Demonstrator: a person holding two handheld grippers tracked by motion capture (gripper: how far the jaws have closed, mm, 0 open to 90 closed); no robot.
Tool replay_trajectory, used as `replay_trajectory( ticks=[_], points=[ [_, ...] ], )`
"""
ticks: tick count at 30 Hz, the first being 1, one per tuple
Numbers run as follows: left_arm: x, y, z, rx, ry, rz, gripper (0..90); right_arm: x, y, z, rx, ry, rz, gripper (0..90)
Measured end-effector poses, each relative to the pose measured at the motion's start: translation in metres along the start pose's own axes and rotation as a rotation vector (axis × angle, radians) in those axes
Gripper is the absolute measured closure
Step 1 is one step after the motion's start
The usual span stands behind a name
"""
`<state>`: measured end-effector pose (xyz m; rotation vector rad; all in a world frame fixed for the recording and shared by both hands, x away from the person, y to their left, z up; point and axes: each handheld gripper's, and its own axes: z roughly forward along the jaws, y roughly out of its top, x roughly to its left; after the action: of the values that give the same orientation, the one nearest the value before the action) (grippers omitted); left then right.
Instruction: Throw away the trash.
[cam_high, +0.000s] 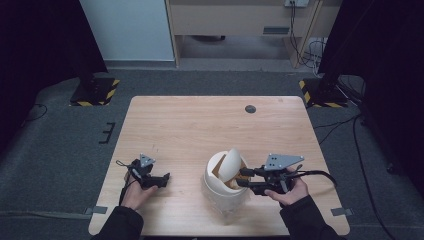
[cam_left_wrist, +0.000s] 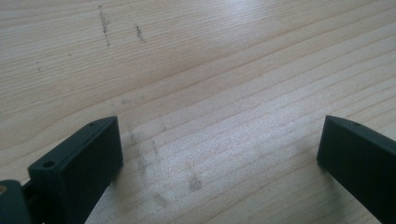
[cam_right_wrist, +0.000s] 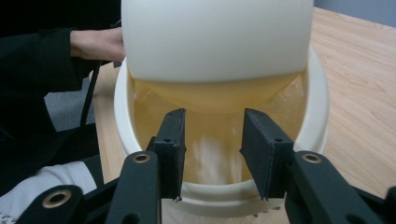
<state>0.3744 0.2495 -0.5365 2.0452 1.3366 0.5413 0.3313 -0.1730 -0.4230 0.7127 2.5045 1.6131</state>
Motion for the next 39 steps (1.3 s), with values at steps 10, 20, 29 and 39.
replay_trajectory(
  ticks=[10,20,29,39],
  points=[
    [0.0,0.0,0.0,0.0,0.0,0.0,0.0,-0.006,0.008,-0.021,-0.072,-0.029,0.008,52.3],
    [0.0,0.0,0.0,0.0,0.0,0.0,0.0,-0.031,-0.001,-0.044,-0.131,-0.173,0.061,38.7],
    [0.0,0.0,0.0,0.0,0.0,0.0,0.0,-0.062,-0.03,-0.05,-0.099,-0.293,0.144,31.6],
    [0.0,0.0,0.0,0.0,0.0,0.0,0.0,-0.087,-0.061,-0.051,-0.032,-0.398,0.206,23.1]
  ],
)
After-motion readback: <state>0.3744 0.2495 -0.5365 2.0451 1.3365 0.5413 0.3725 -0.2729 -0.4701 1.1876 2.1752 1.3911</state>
